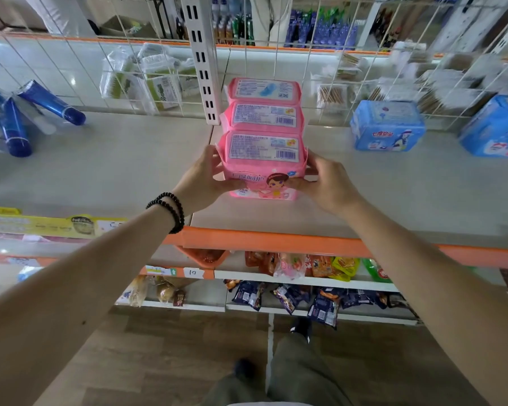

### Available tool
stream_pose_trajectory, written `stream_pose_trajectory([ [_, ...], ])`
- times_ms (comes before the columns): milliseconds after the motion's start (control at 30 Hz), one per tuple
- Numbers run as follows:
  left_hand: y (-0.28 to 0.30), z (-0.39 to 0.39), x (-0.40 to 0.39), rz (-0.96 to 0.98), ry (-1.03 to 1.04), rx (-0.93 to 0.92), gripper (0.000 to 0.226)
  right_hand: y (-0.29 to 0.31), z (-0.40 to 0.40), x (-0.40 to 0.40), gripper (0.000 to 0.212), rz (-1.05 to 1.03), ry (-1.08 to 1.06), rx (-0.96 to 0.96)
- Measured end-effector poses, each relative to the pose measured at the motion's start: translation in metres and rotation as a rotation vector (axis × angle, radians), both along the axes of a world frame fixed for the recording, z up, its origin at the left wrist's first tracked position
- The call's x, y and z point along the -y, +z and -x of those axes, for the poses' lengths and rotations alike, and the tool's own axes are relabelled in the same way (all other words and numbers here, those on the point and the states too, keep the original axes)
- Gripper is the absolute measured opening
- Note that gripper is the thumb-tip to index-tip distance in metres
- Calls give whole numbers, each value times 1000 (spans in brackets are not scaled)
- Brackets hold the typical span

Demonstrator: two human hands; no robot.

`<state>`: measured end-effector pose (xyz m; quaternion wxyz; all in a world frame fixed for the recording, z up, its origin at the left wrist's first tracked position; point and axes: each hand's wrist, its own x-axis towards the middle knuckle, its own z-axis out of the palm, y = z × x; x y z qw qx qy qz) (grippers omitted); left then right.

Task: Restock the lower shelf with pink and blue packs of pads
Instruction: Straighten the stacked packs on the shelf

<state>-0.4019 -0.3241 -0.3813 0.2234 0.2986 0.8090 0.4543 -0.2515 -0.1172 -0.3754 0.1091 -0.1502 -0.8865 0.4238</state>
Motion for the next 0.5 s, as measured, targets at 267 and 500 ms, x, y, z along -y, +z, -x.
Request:
stream_pose_trajectory([
  [267, -5, -10, 9, 102, 14, -145, 76, 2, -10, 11, 61, 0, -20, 34],
  [500, 5, -41, 27, 191, 103, -228, 90, 11, -33, 22, 115, -41, -155, 232],
])
